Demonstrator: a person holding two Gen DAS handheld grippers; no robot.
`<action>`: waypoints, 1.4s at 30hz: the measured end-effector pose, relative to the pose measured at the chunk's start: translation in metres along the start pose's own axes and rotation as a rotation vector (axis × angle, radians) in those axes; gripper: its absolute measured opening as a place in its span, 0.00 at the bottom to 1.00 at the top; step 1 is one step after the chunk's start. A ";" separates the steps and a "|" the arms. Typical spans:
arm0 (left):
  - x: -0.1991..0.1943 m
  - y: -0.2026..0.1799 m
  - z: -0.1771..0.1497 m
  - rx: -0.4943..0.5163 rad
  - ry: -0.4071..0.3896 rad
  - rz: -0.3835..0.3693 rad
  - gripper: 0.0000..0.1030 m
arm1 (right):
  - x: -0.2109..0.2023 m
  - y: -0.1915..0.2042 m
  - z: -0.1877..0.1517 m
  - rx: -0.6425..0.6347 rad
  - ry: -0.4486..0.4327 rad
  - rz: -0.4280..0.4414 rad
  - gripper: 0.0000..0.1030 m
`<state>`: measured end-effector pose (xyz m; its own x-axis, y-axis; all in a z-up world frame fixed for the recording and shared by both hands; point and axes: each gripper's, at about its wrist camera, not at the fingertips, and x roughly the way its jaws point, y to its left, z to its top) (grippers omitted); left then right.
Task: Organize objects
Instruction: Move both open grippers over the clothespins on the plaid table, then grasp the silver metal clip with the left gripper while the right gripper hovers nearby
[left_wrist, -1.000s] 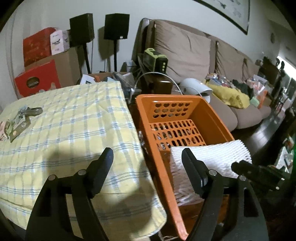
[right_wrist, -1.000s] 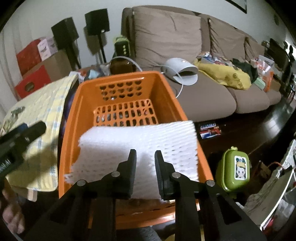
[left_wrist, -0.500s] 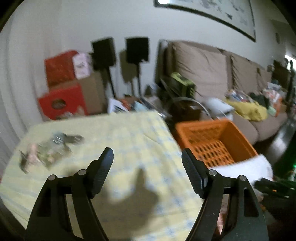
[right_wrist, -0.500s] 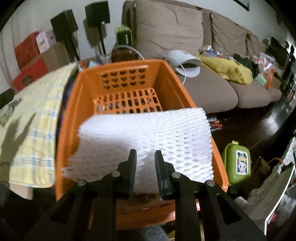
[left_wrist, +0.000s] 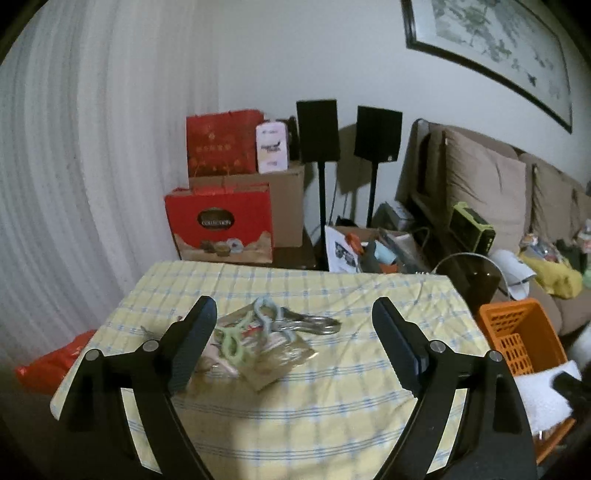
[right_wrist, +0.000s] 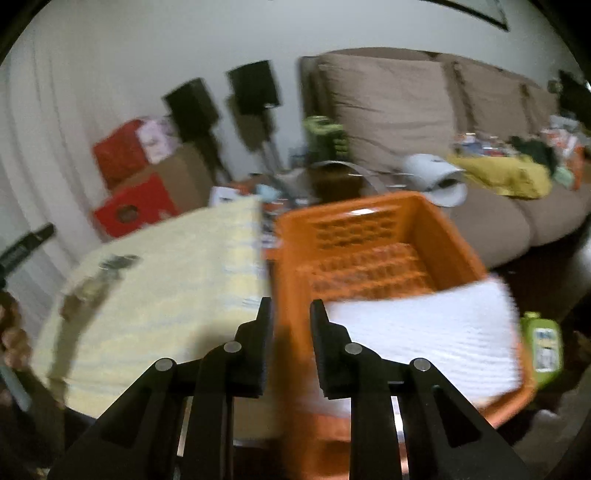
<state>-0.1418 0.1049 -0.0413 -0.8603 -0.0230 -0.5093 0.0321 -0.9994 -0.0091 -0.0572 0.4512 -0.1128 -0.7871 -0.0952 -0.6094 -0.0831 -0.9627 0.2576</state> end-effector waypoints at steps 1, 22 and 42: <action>0.001 0.009 0.002 -0.004 0.006 0.004 0.82 | 0.008 0.017 0.005 -0.020 0.018 0.034 0.20; 0.056 0.220 -0.044 -0.395 0.117 0.093 0.82 | 0.170 0.267 0.057 -0.652 0.329 0.322 0.56; 0.100 0.180 -0.061 -0.182 0.316 0.004 0.80 | 0.233 0.292 0.046 -0.661 0.463 0.298 0.05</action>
<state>-0.1912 -0.0754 -0.1459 -0.6611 0.0098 -0.7502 0.1498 -0.9781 -0.1448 -0.2925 0.1595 -0.1451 -0.3791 -0.3225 -0.8673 0.5732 -0.8177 0.0535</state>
